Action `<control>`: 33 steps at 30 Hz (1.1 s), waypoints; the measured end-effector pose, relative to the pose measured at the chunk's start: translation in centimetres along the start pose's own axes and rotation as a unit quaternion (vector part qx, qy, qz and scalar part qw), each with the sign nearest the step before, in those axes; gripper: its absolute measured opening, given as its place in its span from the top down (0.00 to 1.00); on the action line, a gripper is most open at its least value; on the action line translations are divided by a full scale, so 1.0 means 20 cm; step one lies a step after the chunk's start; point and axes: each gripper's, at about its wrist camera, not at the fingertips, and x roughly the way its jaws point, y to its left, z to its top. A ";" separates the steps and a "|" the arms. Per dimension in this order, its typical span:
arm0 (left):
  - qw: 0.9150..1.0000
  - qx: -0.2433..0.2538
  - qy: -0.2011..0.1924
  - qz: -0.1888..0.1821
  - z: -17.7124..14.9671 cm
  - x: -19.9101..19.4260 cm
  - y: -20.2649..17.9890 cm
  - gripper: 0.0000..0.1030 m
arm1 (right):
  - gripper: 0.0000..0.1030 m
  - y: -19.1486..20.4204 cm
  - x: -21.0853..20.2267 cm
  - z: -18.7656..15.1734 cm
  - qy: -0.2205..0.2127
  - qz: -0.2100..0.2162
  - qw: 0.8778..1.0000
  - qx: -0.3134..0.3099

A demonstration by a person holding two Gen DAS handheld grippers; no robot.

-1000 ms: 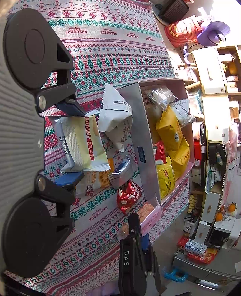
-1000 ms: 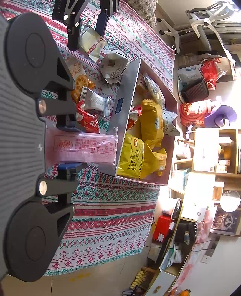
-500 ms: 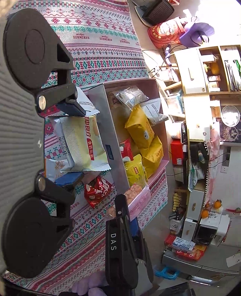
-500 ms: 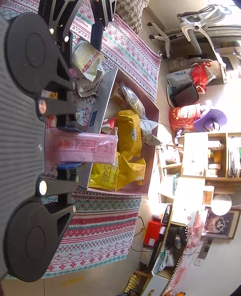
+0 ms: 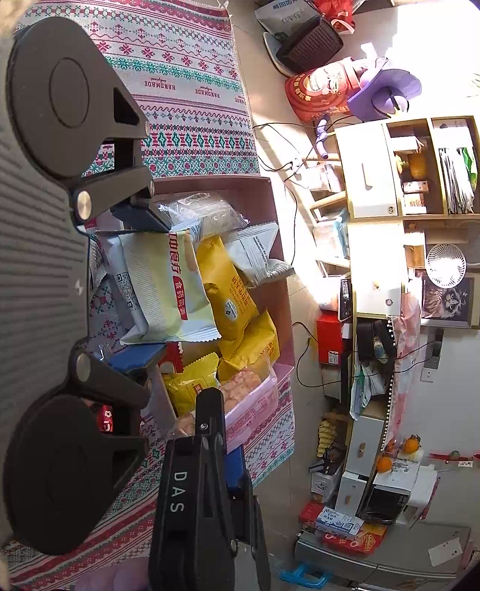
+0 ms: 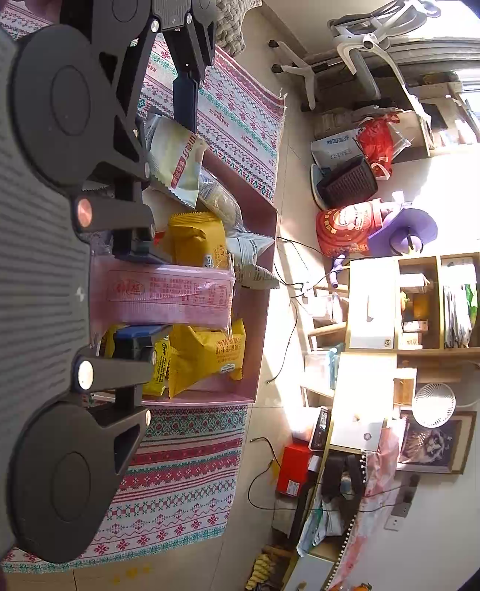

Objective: Organize snacks
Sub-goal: 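Lift both held packets and carry them over the pink box, then open both grippers to drop the packets into the box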

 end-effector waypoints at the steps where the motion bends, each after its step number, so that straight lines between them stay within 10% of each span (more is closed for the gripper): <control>1: 1.000 -0.003 0.000 0.001 0.01 0.01 0.00 0.32 | 0.72 0.00 0.01 0.01 -0.002 0.000 1.000 0.002; 19: 1.000 0.007 -0.001 0.027 0.01 0.14 0.00 0.31 | 0.71 -0.01 0.11 0.04 -0.005 0.008 1.000 0.027; 33: 0.999 0.028 -0.004 0.021 0.01 0.10 -0.01 0.09 | 0.49 -0.03 0.06 0.04 -0.009 -0.003 1.000 0.022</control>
